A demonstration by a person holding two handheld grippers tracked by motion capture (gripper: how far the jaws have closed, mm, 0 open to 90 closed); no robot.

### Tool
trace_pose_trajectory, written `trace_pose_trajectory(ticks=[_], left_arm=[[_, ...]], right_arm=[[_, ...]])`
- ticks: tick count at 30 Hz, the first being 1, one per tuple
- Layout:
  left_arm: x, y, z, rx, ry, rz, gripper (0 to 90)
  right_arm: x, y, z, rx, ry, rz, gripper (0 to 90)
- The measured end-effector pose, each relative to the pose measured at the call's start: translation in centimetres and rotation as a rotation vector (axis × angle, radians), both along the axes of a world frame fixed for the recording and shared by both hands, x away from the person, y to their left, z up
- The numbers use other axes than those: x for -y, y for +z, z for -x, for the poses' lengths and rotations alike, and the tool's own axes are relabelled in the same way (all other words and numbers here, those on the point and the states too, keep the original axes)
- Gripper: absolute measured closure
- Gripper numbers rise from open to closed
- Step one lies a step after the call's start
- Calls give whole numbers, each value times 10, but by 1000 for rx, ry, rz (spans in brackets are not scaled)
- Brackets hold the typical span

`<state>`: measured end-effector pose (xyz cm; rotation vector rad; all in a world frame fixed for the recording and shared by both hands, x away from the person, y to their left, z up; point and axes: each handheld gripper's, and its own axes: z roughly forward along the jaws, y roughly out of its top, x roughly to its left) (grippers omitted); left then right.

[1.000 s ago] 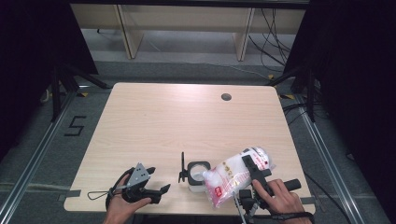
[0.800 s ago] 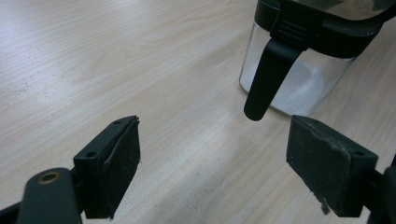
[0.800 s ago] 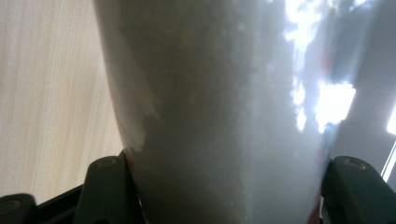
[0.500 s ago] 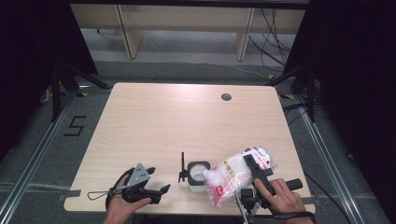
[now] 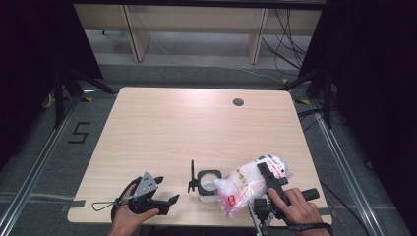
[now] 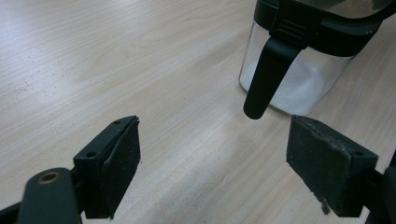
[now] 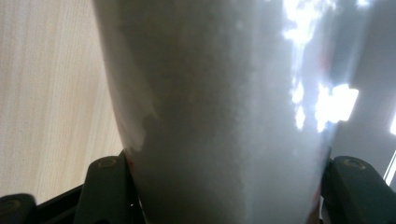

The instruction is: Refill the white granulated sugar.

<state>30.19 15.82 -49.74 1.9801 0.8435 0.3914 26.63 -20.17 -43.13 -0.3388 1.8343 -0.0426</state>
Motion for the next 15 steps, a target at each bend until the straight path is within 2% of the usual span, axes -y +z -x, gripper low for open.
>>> trace_pose_trajectory(ticks=[1,2,3,4,5,6,8,10,11,12,13,14,15], left_arm=[[1,0,0,-4,6,5,170],[1,0,0,-3,4,5,170],[2,-1,1,-4,7,17,171],[0,0,1,-3,0,-2,170],[0,0,0,-4,6,2,170],[0,0,0,-1,5,3,170],[-1,0,0,7,-5,-10,171],[-1,0,0,5,-7,-8,170],[0,0,0,-2,5,5,170],[0,0,0,2,4,5,170],[0,0,0,7,-5,-6,171],[0,0,0,7,-3,-2,170],[0,0,0,-4,3,-4,170]], right_arm=[[0,-1,0,-2,-4,-11,407],[-1,0,0,0,3,7,407],[-2,2,2,-4,-17,35,407],[-1,-2,2,-22,-21,-16,407],[-3,-1,0,1,27,10,407],[-3,0,-1,-3,31,23,407],[-2,-3,1,-15,-11,-11,407],[-3,0,2,-12,-13,36,407],[-2,0,0,-26,-16,35,408],[-2,-1,-1,-7,5,32,408],[1,-5,0,-23,-34,-22,408],[0,-2,-2,-9,-4,18,408],[-1,1,-2,-9,0,42,408]])
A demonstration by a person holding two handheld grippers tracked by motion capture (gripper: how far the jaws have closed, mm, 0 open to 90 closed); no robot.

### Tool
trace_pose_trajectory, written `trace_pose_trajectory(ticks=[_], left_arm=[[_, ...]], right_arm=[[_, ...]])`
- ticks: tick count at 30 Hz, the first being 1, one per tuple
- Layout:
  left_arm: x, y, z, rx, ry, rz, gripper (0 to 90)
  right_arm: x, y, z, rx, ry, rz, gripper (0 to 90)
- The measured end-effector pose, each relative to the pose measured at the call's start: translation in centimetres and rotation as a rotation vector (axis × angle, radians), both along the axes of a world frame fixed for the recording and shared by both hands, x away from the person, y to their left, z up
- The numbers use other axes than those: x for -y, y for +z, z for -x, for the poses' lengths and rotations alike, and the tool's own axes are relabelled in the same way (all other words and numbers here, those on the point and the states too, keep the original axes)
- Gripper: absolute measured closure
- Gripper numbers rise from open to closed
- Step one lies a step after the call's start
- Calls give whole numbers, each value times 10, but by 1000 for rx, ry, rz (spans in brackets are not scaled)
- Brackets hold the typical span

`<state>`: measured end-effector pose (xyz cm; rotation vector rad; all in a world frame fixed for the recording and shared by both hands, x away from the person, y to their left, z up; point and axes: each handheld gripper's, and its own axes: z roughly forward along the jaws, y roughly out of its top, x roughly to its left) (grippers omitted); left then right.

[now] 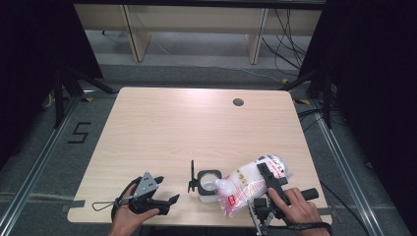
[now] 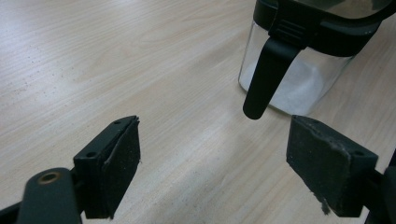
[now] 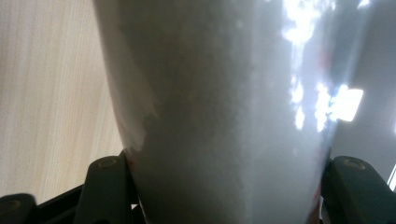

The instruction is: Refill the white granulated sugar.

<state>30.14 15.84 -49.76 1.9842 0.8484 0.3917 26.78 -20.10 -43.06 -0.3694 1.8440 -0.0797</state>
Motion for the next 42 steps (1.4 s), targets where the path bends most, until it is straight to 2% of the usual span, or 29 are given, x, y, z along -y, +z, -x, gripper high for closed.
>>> trace_pose_trajectory(ticks=[3,5,7,8,9,11,13,15,17,18,19,21,22,23,24,25,26,27,28,31,32,34,35,36,38,39,40,41,42], left_arm=[[0,0,0,3,2,9,170],[0,0,0,14,-7,-1,170],[0,1,0,1,8,7,170],[0,1,-1,12,-1,3,170],[0,1,0,8,-4,-1,170],[0,1,-1,10,-11,-5,170],[1,1,0,10,0,9,170],[0,1,0,11,-8,-5,170],[0,1,0,1,7,6,170],[0,1,0,4,6,5,170],[0,1,0,1,6,10,170],[-1,1,0,13,-10,-5,170],[0,1,-1,10,-9,-5,170],[1,0,0,-2,4,11,170],[0,1,-1,11,-2,2,170],[1,0,0,9,-1,13,170],[-1,1,0,13,-11,-10,171],[-1,1,0,12,-6,-3,170],[0,1,0,3,5,7,170],[0,0,1,0,4,5,170],[0,1,0,4,2,0,170],[0,1,0,11,0,-2,171],[0,1,0,7,-1,6,171],[0,1,0,12,-8,-6,170],[-1,1,0,9,-5,-3,170],[-1,1,-1,17,-6,-10,170],[-1,2,-1,19,-6,-10,170],[0,1,1,3,5,7,170],[-1,1,0,13,-8,-7,170]], right_arm=[[0,-1,2,-5,-25,-23,408],[1,-3,1,12,10,-34,408],[2,-5,3,-3,-34,-77,408],[1,-3,2,2,-8,-46,408],[1,-3,3,0,-31,-49,408],[-1,1,3,7,-23,9,408],[0,1,3,9,-11,-2,408],[-1,2,3,6,-14,9,408],[1,-1,5,9,-36,-46,409],[1,0,3,10,-20,-33,409],[0,1,5,0,-39,-18,409],[-1,4,4,20,-8,2,409],[1,0,6,18,-20,-62,409],[-1,2,6,23,-11,-54,409],[-2,3,5,25,6,-21,408],[-2,3,5,25,6,-21,408],[-3,1,6,25,0,-46,409],[-4,3,5,22,18,-15,409],[-2,0,6,14,-4,-51,409],[-3,3,5,15,5,4,409],[-2,2,3,34,39,-8,408],[-1,1,6,8,-29,-41,409],[-1,0,3,25,6,-40,409],[-1,0,3,28,11,-24,409],[-2,0,4,26,16,-24,409],[-1,-2,5,16,-12,-54,409],[-3,3,6,15,-11,19,409],[-3,1,6,11,-18,-1,409],[-2,-1,6,17,-2,-24,409]])
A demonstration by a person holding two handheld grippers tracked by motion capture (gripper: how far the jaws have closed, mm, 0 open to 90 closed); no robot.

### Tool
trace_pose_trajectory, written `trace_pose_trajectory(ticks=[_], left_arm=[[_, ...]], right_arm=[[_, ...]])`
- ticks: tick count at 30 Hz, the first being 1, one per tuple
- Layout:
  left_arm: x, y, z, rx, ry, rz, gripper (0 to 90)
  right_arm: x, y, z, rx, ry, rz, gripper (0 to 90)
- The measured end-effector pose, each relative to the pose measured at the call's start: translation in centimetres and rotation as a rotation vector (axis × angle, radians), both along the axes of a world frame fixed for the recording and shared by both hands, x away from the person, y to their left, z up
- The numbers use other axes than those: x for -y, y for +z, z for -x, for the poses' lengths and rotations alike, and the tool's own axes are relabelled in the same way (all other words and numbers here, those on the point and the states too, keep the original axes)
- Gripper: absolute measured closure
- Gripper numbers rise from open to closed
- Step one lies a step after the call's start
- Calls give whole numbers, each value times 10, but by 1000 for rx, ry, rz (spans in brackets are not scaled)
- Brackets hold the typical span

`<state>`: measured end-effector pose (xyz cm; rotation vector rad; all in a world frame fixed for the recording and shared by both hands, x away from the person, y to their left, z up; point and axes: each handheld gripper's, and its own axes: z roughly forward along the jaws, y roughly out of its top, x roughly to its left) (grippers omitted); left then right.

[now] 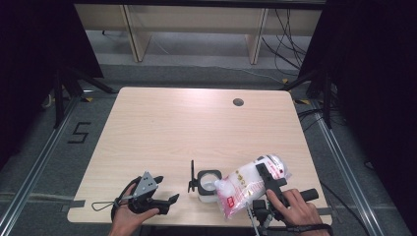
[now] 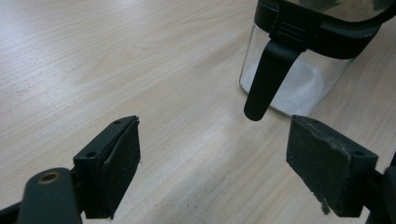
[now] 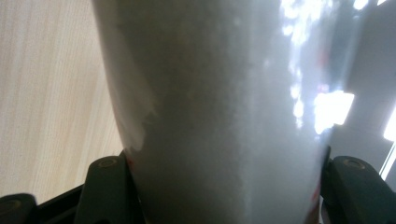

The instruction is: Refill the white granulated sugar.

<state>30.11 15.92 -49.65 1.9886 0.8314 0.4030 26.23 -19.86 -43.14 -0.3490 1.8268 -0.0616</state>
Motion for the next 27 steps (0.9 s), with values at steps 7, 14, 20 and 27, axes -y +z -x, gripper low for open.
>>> trace_pose_trajectory(ticks=[7,14,20,27], left_arm=[[1,0,0,-10,12,8,170],[1,0,-1,-3,10,7,170],[0,0,0,-5,12,11,170],[0,0,0,-1,4,5,170]], right_arm=[[-1,2,1,-13,-19,5,409],[3,2,-1,-4,-3,-22,409],[0,2,1,-12,-20,11,410],[-1,2,0,-8,-10,27,410]])
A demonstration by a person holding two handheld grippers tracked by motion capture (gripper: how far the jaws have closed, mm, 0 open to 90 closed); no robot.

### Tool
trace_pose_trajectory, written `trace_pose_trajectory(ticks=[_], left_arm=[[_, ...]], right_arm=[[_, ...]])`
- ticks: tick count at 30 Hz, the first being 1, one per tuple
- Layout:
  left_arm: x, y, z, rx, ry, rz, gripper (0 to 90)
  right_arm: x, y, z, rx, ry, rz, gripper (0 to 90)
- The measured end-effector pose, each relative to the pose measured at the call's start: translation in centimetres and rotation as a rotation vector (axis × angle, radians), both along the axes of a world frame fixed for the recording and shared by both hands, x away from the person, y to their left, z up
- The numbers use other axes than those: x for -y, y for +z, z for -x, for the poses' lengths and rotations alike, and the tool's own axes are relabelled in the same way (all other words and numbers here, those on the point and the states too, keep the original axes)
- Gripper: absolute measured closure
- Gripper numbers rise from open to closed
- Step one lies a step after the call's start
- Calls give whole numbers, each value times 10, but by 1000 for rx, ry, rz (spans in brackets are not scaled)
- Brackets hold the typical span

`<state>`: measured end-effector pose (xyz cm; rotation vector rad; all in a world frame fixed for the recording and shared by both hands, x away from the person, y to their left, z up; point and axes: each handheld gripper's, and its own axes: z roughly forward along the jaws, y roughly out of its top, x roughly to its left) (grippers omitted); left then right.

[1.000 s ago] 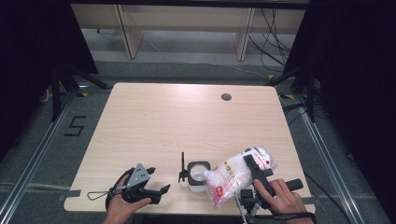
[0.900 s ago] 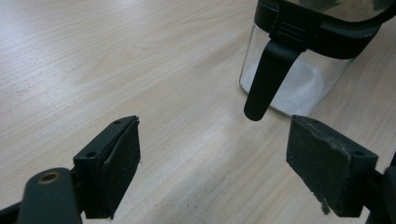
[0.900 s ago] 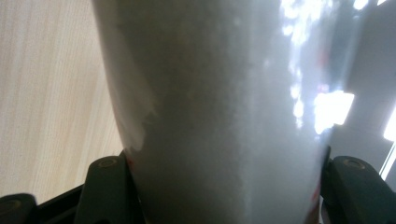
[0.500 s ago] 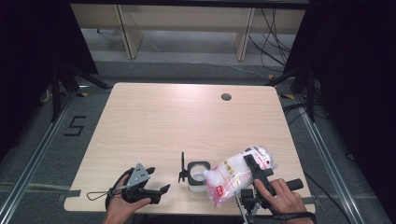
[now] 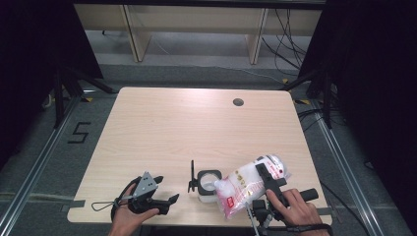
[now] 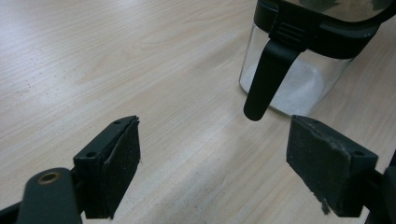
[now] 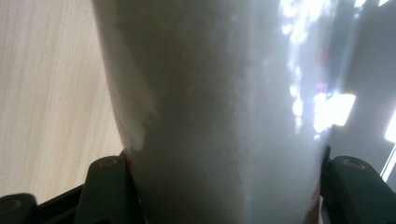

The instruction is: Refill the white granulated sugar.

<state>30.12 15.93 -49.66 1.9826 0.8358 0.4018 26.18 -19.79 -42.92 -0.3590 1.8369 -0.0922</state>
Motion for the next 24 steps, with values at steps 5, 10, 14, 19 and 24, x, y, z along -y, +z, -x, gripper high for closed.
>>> trace_pose_trajectory(ticks=[5,10,14,19,24], left_arm=[[0,0,0,-4,1,2,170],[1,0,1,-11,10,15,170],[0,0,-1,1,8,7,170],[0,1,-1,8,-3,0,170],[0,1,-1,2,7,8,170]], right_arm=[[-1,3,-1,19,34,13,410],[0,0,1,2,-14,-11,410],[1,1,-1,11,13,-4,410],[1,2,-2,9,24,4,410],[1,1,-2,8,29,-14,411]])
